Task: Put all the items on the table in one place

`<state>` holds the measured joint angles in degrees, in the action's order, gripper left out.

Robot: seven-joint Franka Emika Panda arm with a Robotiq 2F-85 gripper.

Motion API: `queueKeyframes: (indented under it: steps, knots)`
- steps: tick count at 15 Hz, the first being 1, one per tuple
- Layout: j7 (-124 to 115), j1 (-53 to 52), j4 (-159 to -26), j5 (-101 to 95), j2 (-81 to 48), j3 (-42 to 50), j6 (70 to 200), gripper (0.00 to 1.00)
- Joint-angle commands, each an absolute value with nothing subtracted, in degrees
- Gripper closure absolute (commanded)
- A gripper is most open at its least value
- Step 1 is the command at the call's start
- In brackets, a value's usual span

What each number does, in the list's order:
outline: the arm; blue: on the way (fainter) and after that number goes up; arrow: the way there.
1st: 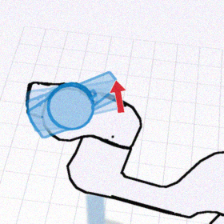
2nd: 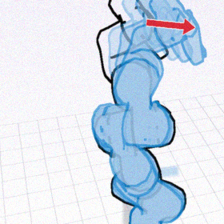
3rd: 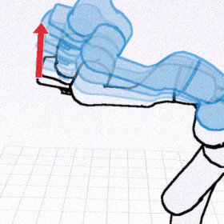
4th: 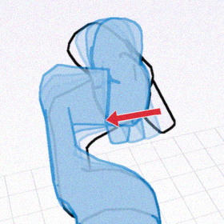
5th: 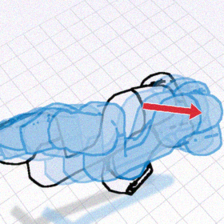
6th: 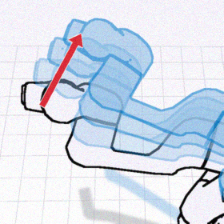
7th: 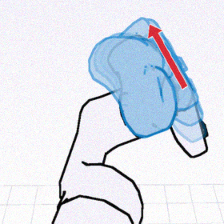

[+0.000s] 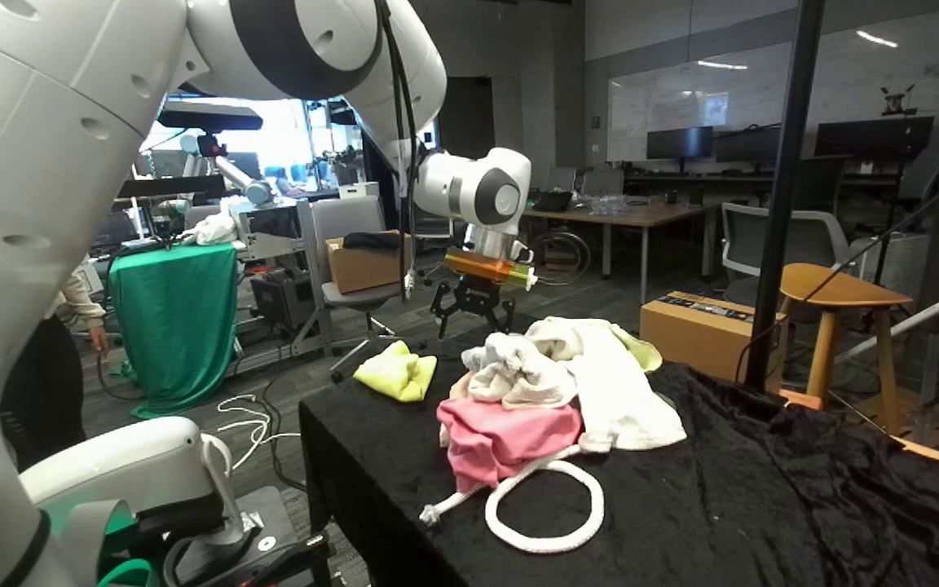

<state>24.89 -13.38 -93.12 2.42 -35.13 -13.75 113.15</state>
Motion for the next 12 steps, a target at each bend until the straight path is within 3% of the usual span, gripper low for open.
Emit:
queueKeyframes:
  steps: [1, 7, 12]
  knots:
    - [23.83, -13.07, -99.18, 3.31, -31.75, -15.83, 116.42, 0.00]
    - [16.40, -16.41, -103.60, 1.52, -32.79, -16.31, 126.82, 0.00]
    - [13.70, -17.67, -103.38, 2.37, -34.37, -17.02, 126.07, 0.00]
